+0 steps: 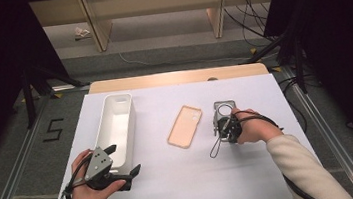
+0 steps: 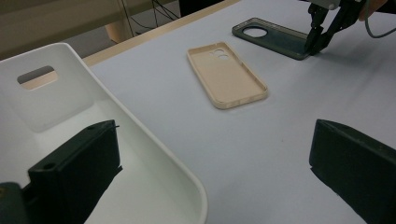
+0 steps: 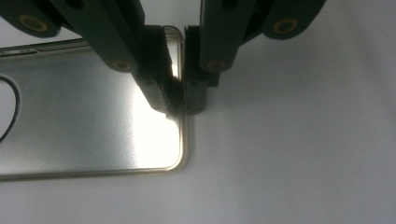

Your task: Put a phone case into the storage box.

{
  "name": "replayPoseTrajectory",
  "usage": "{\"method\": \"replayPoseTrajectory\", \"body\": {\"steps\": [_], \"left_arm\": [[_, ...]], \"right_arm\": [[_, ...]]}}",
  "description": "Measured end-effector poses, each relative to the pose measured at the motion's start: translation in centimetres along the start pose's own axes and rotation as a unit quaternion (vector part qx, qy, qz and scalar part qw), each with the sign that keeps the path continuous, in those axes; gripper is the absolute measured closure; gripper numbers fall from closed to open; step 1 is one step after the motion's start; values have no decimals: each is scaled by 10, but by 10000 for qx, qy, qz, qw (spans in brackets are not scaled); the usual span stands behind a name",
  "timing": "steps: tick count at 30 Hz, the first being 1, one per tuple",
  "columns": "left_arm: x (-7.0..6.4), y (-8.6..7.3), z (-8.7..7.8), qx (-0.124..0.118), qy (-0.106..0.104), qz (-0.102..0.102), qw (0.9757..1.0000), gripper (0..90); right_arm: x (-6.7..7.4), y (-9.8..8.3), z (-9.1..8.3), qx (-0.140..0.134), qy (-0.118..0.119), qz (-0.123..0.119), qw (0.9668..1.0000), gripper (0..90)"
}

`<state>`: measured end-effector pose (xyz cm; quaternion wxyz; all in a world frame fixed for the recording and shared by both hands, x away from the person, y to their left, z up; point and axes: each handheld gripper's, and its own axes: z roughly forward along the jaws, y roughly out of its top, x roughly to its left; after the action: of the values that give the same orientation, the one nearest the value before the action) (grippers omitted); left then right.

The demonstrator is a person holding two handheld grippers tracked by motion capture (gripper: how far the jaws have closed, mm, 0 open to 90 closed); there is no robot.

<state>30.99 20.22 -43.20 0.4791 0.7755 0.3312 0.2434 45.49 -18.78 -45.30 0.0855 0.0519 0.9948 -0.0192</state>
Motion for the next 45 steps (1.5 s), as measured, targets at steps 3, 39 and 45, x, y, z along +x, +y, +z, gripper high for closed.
{"method": "replayPoseTrajectory", "body": {"steps": [3, 39, 45], "left_arm": [[0, 0, 0, 2, -1, 5, 10000, 12], [0, 0, 0, -18, 6, -12, 10000, 17], [0, 0, -1, -24, 12, -20, 10000, 18]], "right_arm": [[1, 1, 0, 3, 3, -33, 10000, 866], [3, -17, -11, -660, -210, 332, 9970, 892], [4, -22, -16, -875, -270, 369, 9951, 892]]}}
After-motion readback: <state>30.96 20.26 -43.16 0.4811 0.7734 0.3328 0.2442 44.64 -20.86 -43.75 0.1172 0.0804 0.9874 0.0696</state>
